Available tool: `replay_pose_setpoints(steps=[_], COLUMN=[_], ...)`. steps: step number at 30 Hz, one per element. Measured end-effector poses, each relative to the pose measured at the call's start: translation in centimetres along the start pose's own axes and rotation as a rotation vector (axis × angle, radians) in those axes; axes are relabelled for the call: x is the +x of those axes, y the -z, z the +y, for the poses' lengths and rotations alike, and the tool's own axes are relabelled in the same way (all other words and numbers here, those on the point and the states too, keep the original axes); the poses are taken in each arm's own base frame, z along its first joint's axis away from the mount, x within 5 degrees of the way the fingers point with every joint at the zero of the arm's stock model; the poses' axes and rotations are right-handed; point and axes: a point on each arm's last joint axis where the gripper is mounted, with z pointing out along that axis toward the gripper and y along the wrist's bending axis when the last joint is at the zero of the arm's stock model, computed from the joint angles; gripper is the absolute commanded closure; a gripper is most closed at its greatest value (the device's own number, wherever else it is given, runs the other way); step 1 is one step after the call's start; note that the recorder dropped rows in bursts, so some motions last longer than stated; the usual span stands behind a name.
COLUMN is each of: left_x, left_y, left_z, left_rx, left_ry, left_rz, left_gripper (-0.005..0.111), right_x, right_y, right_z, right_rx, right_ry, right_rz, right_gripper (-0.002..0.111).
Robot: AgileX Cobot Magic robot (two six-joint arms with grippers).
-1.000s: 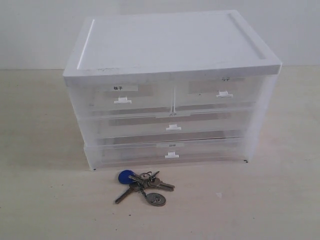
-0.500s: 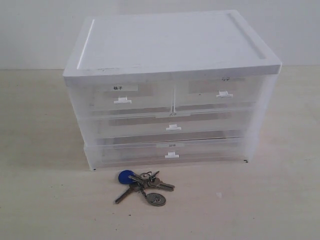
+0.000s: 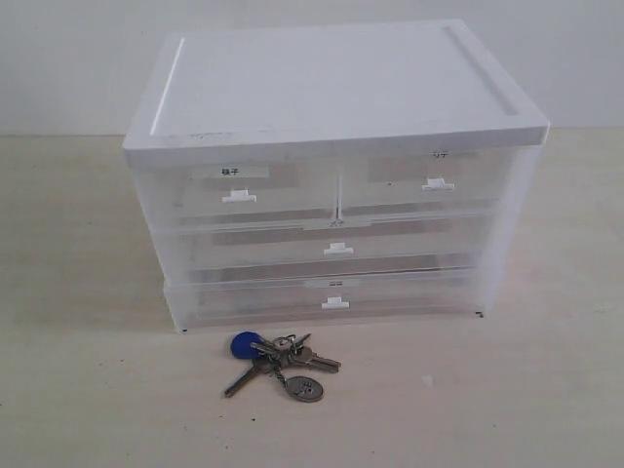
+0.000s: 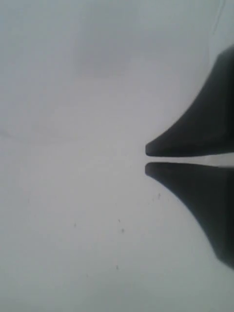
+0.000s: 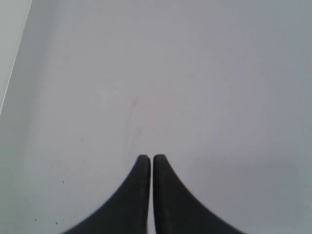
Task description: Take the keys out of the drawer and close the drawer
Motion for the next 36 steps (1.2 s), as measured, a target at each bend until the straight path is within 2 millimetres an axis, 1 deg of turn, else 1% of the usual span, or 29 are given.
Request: replay_pose_setpoints(steps=[3, 6, 10, 15, 23, 26, 36], left_x=[0.5, 1.2, 2.2, 3.5, 5.6, 5.9, 5.9], left_y=[0.1, 0.3, 0.5, 1.0, 2.3, 2.6, 2.6], left_z=[0.9, 1.3, 1.6, 1.9, 2.3, 2.3, 2.3], left_rx=[-0.096, -0.14, -0.152, -0.152, -0.152, -0.152, -0.152], left_ry=[0.005, -0.071, -0.195, -0.301, -0.347, -0.346, -0.347], left_rz=[0.046, 0.135, 0.25, 0.411, 0.692, 0.734, 0.74], left_gripper=[0.102, 0.102, 0.102, 0.102, 0.102, 0.102, 0.102], right_x=[0.0, 0.0, 0.0, 0.0, 0.0, 0.0, 0.0], right_y=[0.0, 0.0, 0.0, 0.0, 0.0, 0.0, 0.0], right_z=[0.0, 0.0, 0.0, 0.0, 0.0, 0.0, 0.0], right_rx=[0.0, 0.0, 0.0, 0.0, 0.0, 0.0, 0.0], right_ry=[0.0, 0.0, 0.0, 0.0, 0.0, 0.0, 0.0], right_rz=[0.0, 0.0, 0.0, 0.0, 0.0, 0.0, 0.0], right_gripper=[0.108, 0.108, 0.108, 0.108, 0.108, 0.108, 0.108])
